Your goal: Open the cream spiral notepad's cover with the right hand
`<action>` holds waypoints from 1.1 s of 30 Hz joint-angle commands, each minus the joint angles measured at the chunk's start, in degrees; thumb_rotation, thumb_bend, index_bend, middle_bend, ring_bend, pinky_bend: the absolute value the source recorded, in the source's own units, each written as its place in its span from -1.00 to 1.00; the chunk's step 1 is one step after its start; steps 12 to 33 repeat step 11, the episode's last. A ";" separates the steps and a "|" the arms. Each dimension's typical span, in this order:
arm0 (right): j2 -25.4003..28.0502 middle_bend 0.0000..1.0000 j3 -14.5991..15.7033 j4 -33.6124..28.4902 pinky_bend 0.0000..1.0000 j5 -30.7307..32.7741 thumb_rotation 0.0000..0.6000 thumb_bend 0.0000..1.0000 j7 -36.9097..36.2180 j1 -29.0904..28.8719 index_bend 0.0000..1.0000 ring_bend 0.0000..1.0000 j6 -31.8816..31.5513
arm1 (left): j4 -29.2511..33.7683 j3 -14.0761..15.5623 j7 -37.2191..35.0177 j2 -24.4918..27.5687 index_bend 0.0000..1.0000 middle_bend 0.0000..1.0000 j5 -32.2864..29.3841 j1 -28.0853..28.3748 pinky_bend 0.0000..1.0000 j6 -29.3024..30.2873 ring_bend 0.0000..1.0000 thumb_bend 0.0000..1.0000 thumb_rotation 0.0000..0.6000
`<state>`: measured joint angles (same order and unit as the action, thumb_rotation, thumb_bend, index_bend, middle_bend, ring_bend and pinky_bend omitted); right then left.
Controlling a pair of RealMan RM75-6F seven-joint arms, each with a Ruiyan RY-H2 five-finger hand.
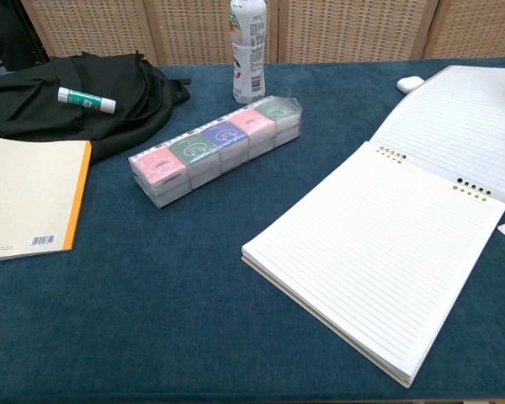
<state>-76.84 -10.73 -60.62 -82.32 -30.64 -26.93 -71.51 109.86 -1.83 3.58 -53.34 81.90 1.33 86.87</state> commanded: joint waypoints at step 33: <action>5.72 -1.00 10.47 -21.00 -1.00 -12.09 1.00 -1.00 22.62 12.41 -1.00 -1.00 -17.29 | -2.18 0.70 -5.20 0.46 -1.00 -1.00 4.56 -2.62 -1.00 4.84 -1.00 -1.00 1.00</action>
